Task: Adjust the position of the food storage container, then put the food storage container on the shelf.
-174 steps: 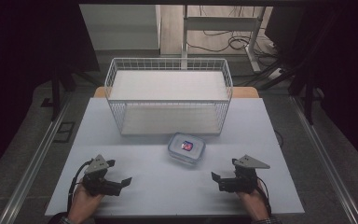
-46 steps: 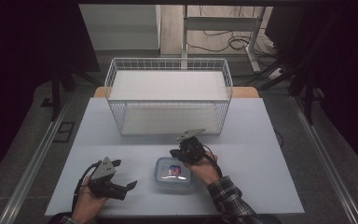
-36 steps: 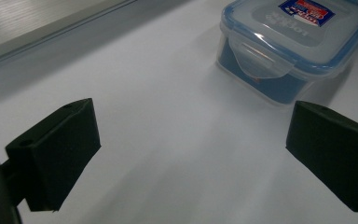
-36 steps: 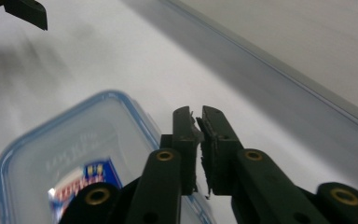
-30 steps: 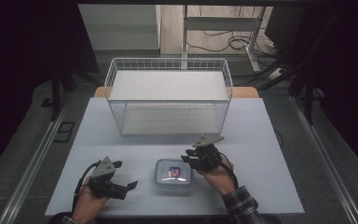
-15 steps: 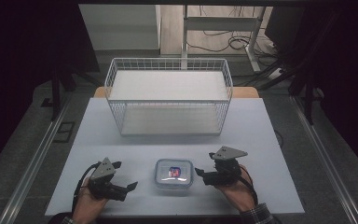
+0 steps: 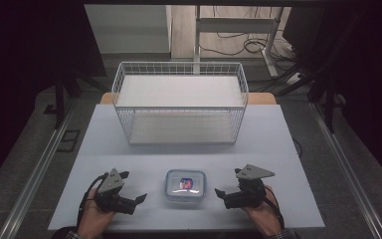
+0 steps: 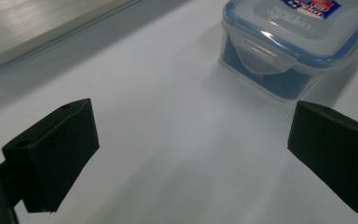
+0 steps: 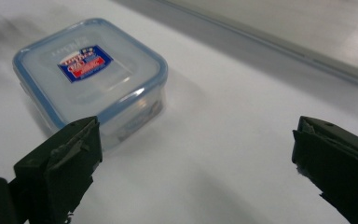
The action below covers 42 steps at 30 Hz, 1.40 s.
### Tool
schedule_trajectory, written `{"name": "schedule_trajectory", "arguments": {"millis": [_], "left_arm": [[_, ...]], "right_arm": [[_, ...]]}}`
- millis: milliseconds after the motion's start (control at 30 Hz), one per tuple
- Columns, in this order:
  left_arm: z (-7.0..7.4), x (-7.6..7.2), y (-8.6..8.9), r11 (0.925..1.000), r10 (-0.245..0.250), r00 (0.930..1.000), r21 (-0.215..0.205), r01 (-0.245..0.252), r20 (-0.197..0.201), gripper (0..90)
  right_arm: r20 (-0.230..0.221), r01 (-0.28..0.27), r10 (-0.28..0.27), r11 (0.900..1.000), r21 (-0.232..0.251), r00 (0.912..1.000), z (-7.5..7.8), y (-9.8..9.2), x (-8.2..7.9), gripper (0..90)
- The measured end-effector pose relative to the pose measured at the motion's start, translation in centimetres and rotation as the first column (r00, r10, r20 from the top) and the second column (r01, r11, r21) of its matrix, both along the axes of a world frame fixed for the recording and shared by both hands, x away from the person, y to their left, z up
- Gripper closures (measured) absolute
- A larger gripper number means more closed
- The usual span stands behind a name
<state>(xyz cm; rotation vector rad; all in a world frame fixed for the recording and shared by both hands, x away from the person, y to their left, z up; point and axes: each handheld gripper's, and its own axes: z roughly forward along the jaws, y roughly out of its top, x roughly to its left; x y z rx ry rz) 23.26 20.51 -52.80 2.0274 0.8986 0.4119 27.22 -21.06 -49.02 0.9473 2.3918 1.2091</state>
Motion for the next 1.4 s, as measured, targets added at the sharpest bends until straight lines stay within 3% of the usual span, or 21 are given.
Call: {"name": "schedule_trajectory", "arguments": {"millis": [167, 367, 500, 633, 900, 1067, 1400], "left_arm": [[-0.1, 0.2, -0.2, 1.0000, 0.004, 0.9997, 0.003, -0.004, -0.026, 1.8], [0.2, 0.3, -0.3, 0.9988, -0.011, 0.9985, -0.049, 0.008, -0.054, 1.8], [0.3, 0.5, -0.7, 0.9957, -0.045, 0.9944, -0.084, 0.037, -0.096, 2.1], [0.5, 0.7, -1.5, 0.9923, -0.089, 0.9897, -0.096, 0.078, -0.112, 2.1], [0.8, 1.2, -2.9, 0.9910, -0.105, 0.9877, -0.095, 0.094, -0.116, 4.7], [1.1, 1.8, -3.5, 0.9880, -0.113, 0.9874, -0.118, 0.100, -0.111, 5.7], [1.5, 3.6, -4.8, 0.9813, -0.139, 0.9834, -0.150, 0.121, -0.116, 5.7]], "right_arm": [[-0.002, -0.005, 0.005, 1.000, 0.006, 1.0000, -0.4, 0.0, 0.1, 0.4], [0.005, -0.017, 0.017, 1.000, 0.009, 0.9998, -0.4, 0.3, 0.1, 0.2], [0.005, -0.024, 0.024, 1.000, 0.000, 0.9997, -0.1, 0.7, 0.1, 0.3], [-0.006, -0.025, 0.025, 1.000, -0.012, 0.9997, 0.0, 1.2, 0.0, 0.0], [-0.045, -0.031, 0.032, 0.999, 0.020, 0.9985, 0.4, 2.0, 0.2, 0.0], [-0.079, -0.042, 0.042, 0.999, 0.003, 0.9959, 0.4, 2.7, 0.4, 0.1], [-0.096, -0.086, 0.086, 0.996, 0.004, 0.9916, 0.6, 4.6, 0.9, 5.1]]}}
